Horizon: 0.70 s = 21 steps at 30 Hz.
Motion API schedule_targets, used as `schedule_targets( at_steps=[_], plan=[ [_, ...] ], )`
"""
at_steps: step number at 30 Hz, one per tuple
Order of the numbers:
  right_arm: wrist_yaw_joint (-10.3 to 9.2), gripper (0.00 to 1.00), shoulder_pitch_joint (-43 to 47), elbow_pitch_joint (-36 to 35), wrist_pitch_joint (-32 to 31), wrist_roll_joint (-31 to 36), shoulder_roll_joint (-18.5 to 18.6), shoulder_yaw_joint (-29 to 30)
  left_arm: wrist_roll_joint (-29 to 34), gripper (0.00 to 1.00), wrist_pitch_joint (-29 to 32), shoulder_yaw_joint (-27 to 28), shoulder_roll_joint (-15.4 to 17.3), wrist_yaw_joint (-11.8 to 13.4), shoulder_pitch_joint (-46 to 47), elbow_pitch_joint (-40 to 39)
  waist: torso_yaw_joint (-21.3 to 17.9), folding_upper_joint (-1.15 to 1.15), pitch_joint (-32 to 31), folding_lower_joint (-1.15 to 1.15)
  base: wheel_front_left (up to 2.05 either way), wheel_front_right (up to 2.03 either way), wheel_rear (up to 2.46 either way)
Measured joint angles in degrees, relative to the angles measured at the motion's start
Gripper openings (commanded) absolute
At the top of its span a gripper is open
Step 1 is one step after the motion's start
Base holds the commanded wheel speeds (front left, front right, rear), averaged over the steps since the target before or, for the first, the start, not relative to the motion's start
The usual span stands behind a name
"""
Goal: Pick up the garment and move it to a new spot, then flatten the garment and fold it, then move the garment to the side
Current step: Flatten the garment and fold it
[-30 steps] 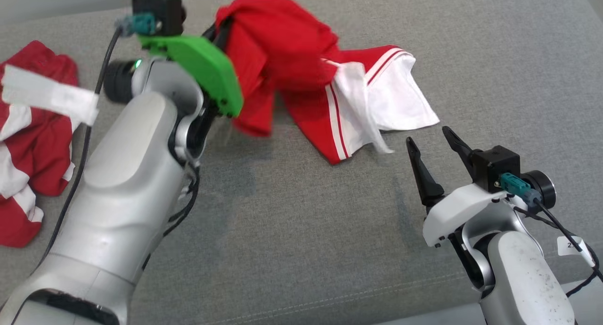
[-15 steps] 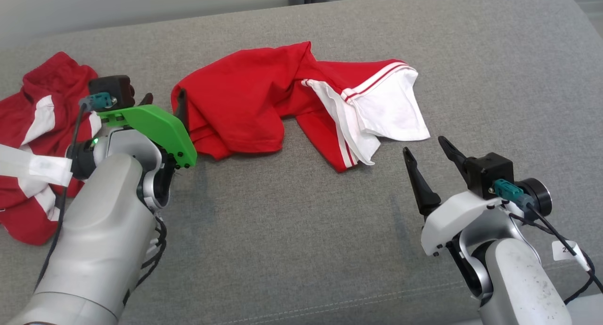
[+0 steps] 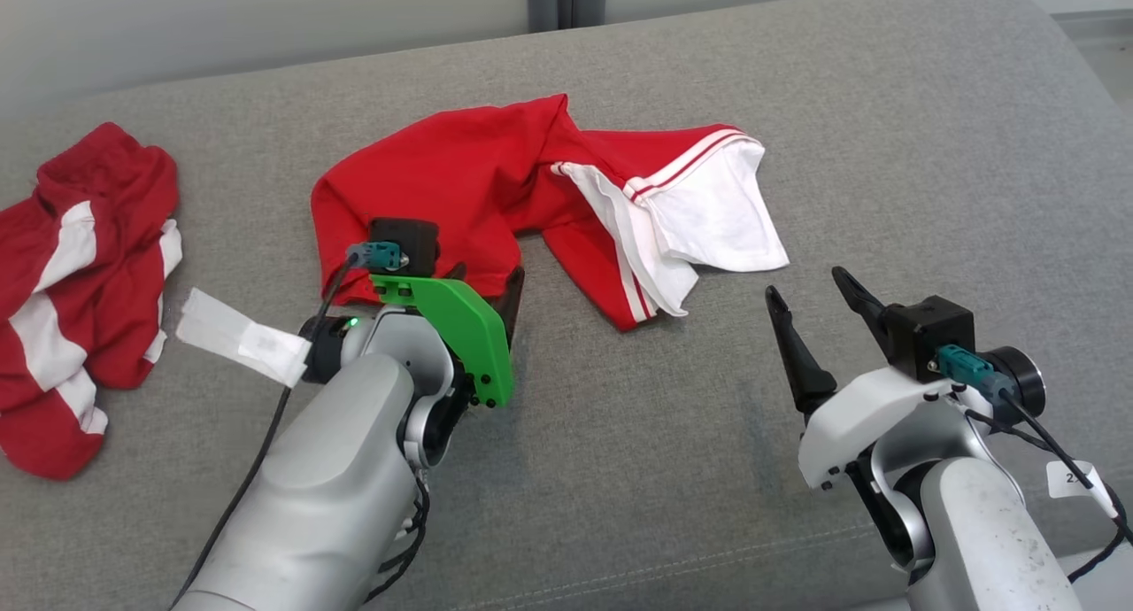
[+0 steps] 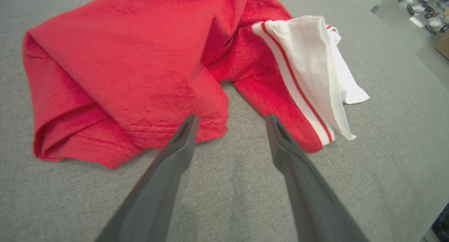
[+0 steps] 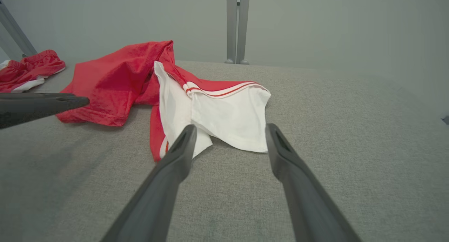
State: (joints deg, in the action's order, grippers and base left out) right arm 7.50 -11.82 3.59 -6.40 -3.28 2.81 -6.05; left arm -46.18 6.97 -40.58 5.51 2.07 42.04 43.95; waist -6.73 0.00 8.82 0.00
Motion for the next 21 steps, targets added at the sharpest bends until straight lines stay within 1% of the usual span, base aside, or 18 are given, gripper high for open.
schedule_targets(
  at_steps=[3, 5, 8, 14, 19, 21],
  plan=[
    [0.0, 1.0, -0.05, -0.22, 0.02, -0.01, -0.01, 0.24, 1.19, 1.0, -0.49, -1.3, -0.54, 0.67, -0.04, -0.12, -0.95, 0.0, 0.98, 0.0, 0.0, 0.0, 0.0],
    [0.0, 1.0, -0.26, -0.23, 0.26, -0.11, -0.01, 0.18, 3.13, 1.0, -1.19, -2.32, -0.52, 1.58, 0.53, 0.45, -1.66, 0.0, 1.69, 0.0, 0.0, 0.0, 0.0],
    [0.0, 1.0, -0.47, -0.21, 0.47, -0.29, -0.01, 0.1, 4.23, 1.0, -1.68, -2.98, -0.33, 2.02, 1.66, 1.2, -2.41, 0.0, 2.38, 0.0, 0.0, 0.0, 0.0],
    [0.0, 1.0, -1.45, -0.19, 1.31, -0.9, 0.0, 0.13, 6.44, 1.0, -2.6, -4.41, -0.02, 2.27, 4.24, 4.6, -4.55, 0.0, 4.77, 0.0, 0.0, 0.0, 0.0],
    [0.0, 1.0, -2.0, 0.19, 1.99, -1.69, -0.01, -0.05, 8.76, 1.0, -2.45, -6.34, 0.79, 3.68, 6.16, 8.37, -6.28, 0.0, 6.56, 0.0, 0.0, 0.0, 0.0],
    [0.0, 1.0, -2.34, 0.43, 2.35, -1.77, -0.01, 0.04, 9.03, 1.0, -1.6, -6.87, 0.91, 3.66, 6.62, 9.79, -6.85, 0.0, 7.14, 0.0, 0.0, 0.0, 0.0]
  ],
)
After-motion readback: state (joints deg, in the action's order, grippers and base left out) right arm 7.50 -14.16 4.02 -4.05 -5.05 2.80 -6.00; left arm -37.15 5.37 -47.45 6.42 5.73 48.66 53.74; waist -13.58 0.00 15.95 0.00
